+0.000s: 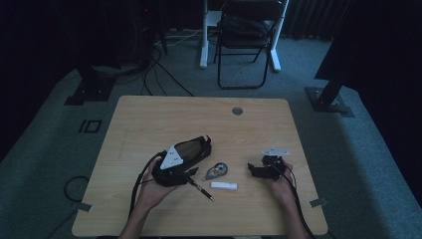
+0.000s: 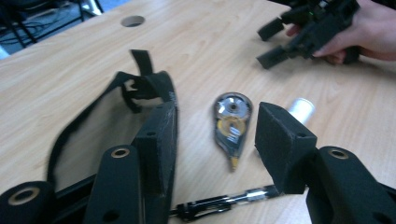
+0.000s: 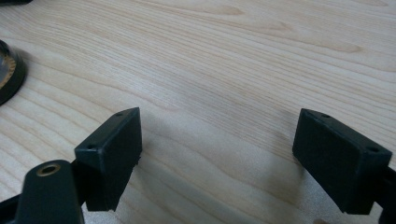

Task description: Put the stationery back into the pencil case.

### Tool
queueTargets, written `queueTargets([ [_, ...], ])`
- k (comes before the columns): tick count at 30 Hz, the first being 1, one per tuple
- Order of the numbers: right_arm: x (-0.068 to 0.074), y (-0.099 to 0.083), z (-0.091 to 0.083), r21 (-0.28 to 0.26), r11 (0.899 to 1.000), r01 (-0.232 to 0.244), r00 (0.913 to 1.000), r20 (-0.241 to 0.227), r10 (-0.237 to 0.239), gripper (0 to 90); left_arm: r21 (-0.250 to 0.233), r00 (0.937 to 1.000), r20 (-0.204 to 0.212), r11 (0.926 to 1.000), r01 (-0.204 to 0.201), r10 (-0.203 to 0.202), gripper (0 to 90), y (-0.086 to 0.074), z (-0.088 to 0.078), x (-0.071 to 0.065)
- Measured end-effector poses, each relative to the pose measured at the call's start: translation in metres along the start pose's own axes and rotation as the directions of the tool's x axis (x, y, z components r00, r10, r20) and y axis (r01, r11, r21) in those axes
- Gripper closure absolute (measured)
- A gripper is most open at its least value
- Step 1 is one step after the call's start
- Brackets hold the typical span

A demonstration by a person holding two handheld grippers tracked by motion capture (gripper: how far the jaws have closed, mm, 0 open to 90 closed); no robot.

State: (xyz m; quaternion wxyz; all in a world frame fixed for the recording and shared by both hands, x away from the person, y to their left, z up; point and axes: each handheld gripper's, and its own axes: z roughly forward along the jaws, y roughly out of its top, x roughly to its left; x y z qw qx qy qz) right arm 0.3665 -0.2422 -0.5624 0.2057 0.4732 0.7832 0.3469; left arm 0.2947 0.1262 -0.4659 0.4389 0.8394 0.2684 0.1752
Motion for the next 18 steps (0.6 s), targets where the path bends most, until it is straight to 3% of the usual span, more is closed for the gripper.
queueTargets([
  [10,0.0,0.0,0.0,0.0,1.0,0.001,1.0,-0.002,-0.001,15.8,0.042,0.9987,0.039,0.9985,-0.035,0.033,44.7,-0.008,0.018,-0.014],
  [13,0.0,0.0,0.0,0.0,1.0,0.001,1.0,-0.002,-0.001,15.8,0.077,0.9975,0.033,0.995,-0.064,0.062,42.6,-0.012,0.025,-0.02],
  [18,0.0,0.0,0.0,-0.001,1.0,0.001,1.0,-0.002,-0.001,15.8,0.115,0.995,0.063,0.9898,-0.085,0.078,39.8,-0.021,0.037,-0.027],
])
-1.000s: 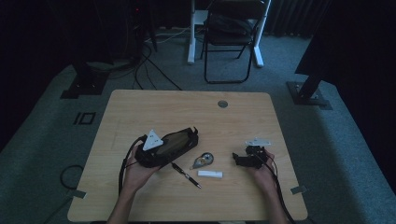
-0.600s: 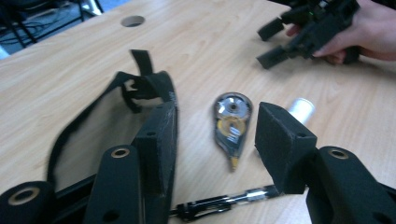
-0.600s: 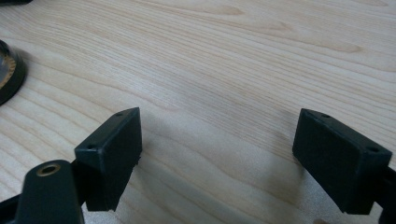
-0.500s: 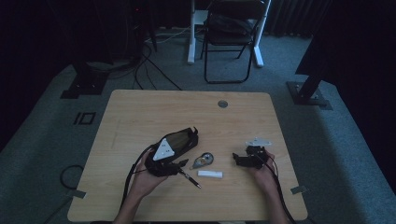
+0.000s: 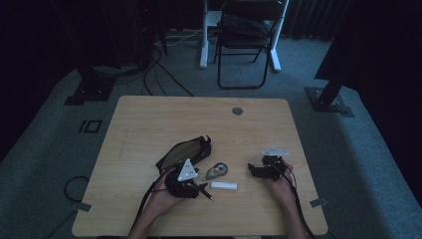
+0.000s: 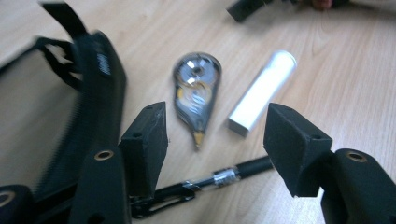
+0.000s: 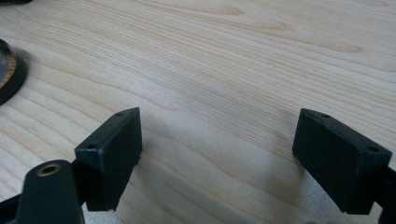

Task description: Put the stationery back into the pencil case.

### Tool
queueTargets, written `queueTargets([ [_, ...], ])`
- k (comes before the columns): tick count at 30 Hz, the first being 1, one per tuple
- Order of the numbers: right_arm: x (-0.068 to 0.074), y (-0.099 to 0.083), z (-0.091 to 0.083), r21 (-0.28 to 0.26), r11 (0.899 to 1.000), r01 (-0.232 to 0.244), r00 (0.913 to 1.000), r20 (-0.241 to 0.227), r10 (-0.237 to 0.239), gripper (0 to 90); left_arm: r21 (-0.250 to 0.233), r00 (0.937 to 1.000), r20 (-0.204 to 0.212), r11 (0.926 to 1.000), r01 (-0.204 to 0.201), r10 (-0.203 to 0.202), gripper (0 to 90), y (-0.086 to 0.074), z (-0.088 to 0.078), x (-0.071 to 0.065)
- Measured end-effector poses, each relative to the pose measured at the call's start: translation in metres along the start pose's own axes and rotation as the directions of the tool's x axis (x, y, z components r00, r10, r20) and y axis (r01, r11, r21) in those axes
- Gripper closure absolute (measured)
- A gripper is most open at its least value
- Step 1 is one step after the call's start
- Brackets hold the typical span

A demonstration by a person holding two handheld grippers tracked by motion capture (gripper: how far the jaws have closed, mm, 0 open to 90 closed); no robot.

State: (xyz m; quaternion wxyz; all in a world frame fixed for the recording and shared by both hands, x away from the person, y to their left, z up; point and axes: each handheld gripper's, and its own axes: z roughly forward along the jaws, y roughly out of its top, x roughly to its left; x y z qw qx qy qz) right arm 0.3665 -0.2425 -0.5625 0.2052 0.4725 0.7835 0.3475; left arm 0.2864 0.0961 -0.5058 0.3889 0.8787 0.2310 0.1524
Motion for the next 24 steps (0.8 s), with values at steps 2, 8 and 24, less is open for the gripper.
queueTargets([
  [2,0.0,0.0,0.0,0.0,1.0,0.0,1.0,0.0,0.0,15.8,0.012,0.9998,0.02,0.9999,0.005,-0.005,37.8,-0.003,0.005,0.0],
  [8,0.0,0.0,0.0,0.0,1.0,0.0,1.0,0.0,0.0,15.8,0.034,0.9967,0.075,0.999,0.03,-0.032,32.3,-0.016,0.015,0.004],
  [24,0.0,0.0,0.0,0.0,1.0,0.0,1.0,0.0,0.0,15.8,0.112,0.9943,0.102,0.9935,0.02,-0.031,40.6,-0.029,0.034,0.008],
])
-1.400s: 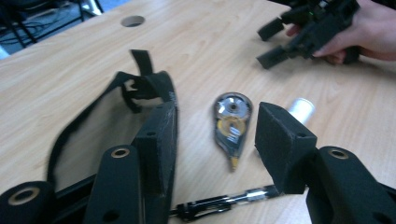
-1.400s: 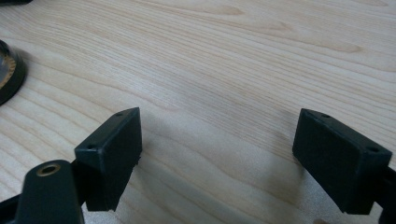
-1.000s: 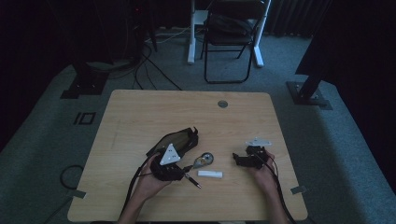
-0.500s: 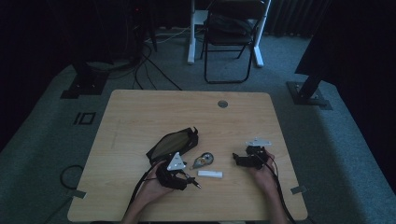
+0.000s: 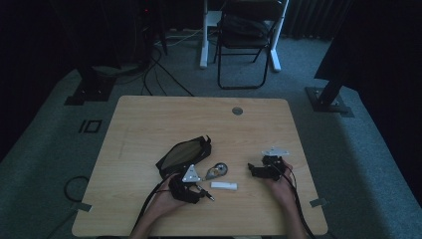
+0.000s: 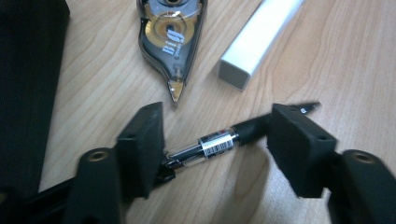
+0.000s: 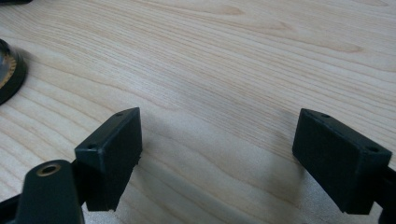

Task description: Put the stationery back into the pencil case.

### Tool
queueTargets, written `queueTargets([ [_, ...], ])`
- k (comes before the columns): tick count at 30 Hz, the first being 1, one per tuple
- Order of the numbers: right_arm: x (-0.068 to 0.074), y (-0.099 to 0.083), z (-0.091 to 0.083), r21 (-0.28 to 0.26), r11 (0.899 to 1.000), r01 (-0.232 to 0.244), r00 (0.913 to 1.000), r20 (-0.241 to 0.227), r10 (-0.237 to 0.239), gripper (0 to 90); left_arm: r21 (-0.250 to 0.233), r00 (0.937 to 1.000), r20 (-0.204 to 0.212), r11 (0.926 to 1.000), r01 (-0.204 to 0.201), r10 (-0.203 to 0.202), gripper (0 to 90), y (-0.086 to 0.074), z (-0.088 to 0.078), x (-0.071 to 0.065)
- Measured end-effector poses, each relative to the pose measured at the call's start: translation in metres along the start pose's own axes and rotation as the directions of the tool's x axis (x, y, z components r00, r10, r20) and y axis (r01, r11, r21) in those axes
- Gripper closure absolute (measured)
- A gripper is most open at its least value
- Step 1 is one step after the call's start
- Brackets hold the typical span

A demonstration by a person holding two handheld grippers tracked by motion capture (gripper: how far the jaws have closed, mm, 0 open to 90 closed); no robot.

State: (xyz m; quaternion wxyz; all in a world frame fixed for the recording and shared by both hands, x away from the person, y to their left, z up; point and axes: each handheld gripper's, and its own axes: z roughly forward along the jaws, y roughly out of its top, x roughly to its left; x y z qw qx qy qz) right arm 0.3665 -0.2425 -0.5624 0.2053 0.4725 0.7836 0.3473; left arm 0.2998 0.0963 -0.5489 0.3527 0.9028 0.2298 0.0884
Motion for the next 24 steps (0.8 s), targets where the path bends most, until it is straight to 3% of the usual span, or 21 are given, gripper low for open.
queueTargets([
  [15,0.0,0.0,0.0,0.0,1.0,0.0,1.0,0.0,0.0,15.8,0.008,0.9998,0.0,0.9998,-0.018,0.018,69.0,-0.017,-0.017,-0.004],
  [20,0.0,0.0,0.0,0.0,1.0,0.0,1.0,0.0,0.0,15.8,0.019,0.9995,0.003,0.9994,-0.03,0.03,71.1,-0.015,-0.017,-0.007],
  [24,0.0,0.0,0.0,0.0,1.0,0.0,1.0,0.0,0.0,15.8,0.018,0.9989,0.015,0.9989,-0.044,0.044,65.7,-0.011,-0.013,-0.009],
])
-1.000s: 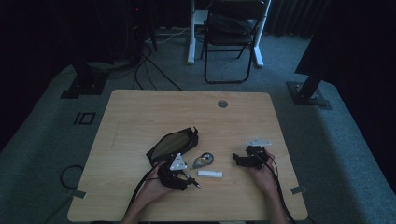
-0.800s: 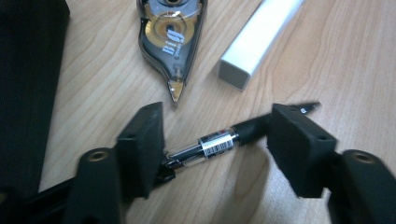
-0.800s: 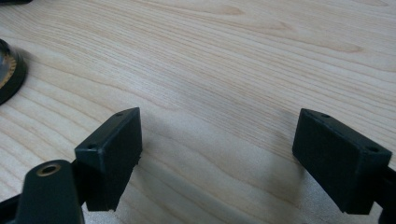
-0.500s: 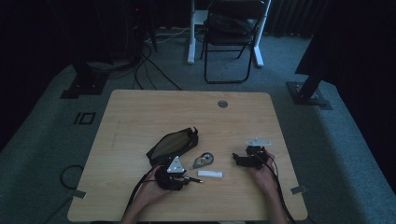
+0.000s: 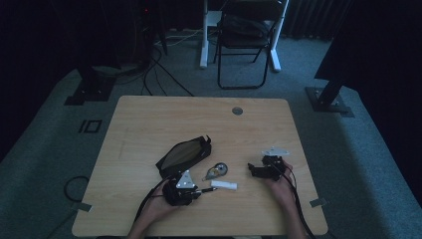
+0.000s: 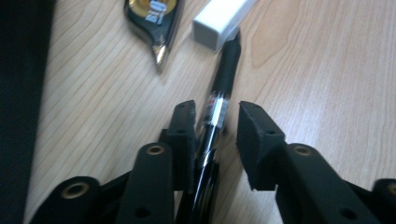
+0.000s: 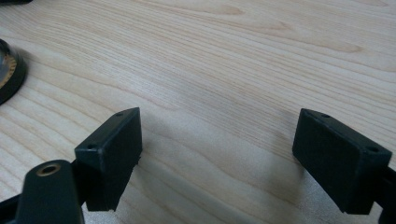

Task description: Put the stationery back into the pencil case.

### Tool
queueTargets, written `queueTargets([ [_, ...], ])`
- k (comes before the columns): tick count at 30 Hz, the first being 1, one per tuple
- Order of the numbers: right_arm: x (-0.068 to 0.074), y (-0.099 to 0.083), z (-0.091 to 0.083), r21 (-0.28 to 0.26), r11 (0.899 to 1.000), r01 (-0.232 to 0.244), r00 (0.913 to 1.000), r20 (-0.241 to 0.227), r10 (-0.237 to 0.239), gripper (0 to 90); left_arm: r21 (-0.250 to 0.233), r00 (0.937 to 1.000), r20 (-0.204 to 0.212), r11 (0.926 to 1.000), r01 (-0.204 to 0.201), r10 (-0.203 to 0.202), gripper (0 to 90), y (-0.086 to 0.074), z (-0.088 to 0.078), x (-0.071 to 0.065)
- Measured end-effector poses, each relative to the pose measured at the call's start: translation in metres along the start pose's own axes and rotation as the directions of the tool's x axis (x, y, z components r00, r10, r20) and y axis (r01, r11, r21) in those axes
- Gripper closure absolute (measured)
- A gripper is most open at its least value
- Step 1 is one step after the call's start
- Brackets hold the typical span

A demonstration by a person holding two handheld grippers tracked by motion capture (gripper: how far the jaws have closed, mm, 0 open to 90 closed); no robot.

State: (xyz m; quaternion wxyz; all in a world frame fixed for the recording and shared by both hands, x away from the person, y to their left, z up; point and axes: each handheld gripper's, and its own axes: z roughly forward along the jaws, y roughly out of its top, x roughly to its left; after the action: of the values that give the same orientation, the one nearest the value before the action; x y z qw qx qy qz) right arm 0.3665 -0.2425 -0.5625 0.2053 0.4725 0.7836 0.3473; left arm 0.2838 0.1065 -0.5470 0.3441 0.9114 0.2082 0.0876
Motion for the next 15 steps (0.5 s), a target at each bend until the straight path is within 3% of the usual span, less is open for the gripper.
queueTargets([
  [6,0.0,0.0,0.0,0.0,1.0,0.0,1.0,0.0,0.0,15.8,0.011,1.0,0.005,0.9999,-0.008,0.008,64.8,0.0033,0.0017,0.0002],
  [15,0.0,0.0,0.0,0.0,1.0,0.0,1.0,0.0,0.0,15.8,0.035,0.9991,0.04,0.9993,-0.016,0.015,75.6,0.0022,-0.0024,0.0053],
])
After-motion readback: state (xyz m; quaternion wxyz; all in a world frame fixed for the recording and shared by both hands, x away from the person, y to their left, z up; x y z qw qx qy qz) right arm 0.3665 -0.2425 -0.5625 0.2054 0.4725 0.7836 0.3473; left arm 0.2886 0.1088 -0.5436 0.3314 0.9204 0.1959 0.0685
